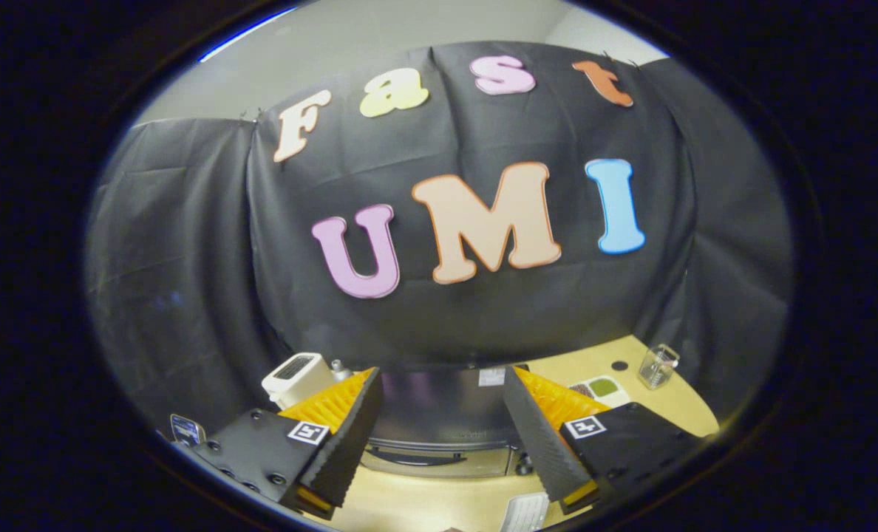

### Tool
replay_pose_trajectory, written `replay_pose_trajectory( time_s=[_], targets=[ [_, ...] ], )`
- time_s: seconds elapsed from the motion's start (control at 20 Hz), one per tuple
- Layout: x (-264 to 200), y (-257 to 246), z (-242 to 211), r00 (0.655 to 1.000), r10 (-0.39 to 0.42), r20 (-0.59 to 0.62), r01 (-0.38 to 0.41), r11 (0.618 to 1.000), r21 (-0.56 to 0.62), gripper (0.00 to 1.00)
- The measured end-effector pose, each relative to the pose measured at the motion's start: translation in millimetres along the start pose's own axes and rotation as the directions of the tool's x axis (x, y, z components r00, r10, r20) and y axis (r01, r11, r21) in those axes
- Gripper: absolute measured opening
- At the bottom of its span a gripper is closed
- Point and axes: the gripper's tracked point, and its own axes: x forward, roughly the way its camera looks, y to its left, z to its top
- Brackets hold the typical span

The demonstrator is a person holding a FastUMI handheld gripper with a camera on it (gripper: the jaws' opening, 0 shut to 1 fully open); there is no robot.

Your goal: Open the toaster oven, put the food inside, and close the toaster oven door.

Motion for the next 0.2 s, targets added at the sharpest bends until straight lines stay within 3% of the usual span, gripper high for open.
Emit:
replay_pose_trajectory(
  time_s=[0.2],
  targets=[
    [-10,14,27,0.995,-0.008,0.097,0.004,0.999,0.039,0.98]
  ],
)
